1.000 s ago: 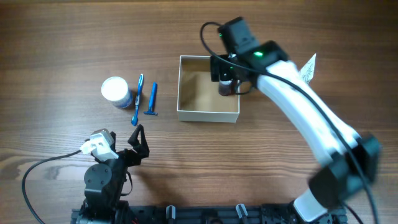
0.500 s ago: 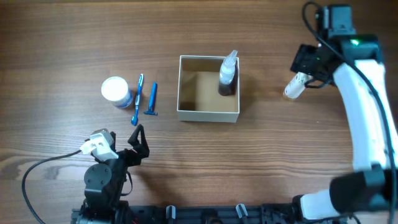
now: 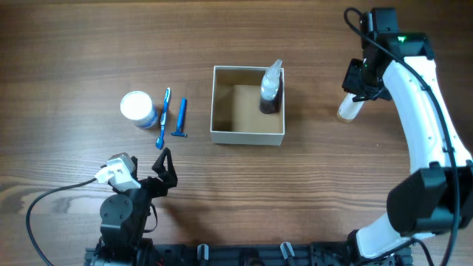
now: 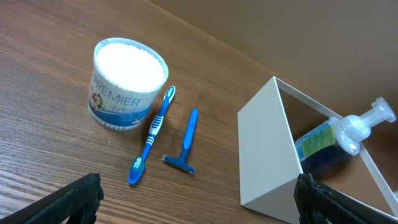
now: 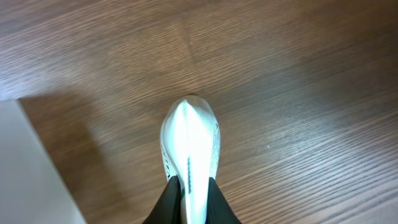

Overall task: Pack container
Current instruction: 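Carry the Pantene bottle with the right gripper and place it in the box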

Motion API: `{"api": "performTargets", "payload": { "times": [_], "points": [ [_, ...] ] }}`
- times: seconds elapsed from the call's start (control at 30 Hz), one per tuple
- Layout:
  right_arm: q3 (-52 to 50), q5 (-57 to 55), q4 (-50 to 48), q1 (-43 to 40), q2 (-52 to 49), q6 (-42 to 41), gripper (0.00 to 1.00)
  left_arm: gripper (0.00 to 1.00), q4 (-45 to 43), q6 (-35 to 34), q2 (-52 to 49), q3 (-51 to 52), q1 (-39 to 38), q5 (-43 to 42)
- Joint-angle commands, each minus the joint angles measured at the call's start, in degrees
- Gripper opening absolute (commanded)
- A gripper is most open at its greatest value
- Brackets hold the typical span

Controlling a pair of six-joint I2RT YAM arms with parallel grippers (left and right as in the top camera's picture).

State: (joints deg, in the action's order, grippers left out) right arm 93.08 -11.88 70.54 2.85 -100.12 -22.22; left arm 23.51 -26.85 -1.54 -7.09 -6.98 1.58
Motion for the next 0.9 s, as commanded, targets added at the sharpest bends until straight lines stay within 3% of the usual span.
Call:
{"api": "performTargets", "payload": {
  "times": [0.0, 0.13, 0.23, 0.43, 0.6, 0.87],
  "points": [
    [0.4, 1.4, 0.6, 5.1, 15.2, 1.2, 0.04, 1.0, -0.2, 0.7, 0.3, 0.1, 0.5, -0.3],
    [0.4, 1.4, -1.0, 17.3, 31.5, 1.2, 0.04, 1.0, -0.2, 0.7, 0.3, 0.1, 0.5, -0.3],
    [0.4, 2.3, -0.9, 24.0, 34.3, 1.0, 0.04, 1.0, -0.2, 0.7, 0.3, 0.1, 0.5, -0.3],
    [0.3, 5.9, -5.2, 30.0, 24.6, -1.3, 0.04, 1.0, -0.2, 0.7, 0.3, 0.1, 0.5, -0.3],
    [0.2, 5.1, -5.0, 30.1, 11.9, -3.6, 0.04, 1.0, -0.2, 0.7, 0.3, 0.1, 0.5, -0.3],
    [0.2, 4.0, -5.5, 30.1, 0.3, -9.5, 0.04, 1.0, -0.2, 0.7, 0.3, 0.1, 0.5, -0.3]
  ]
}}
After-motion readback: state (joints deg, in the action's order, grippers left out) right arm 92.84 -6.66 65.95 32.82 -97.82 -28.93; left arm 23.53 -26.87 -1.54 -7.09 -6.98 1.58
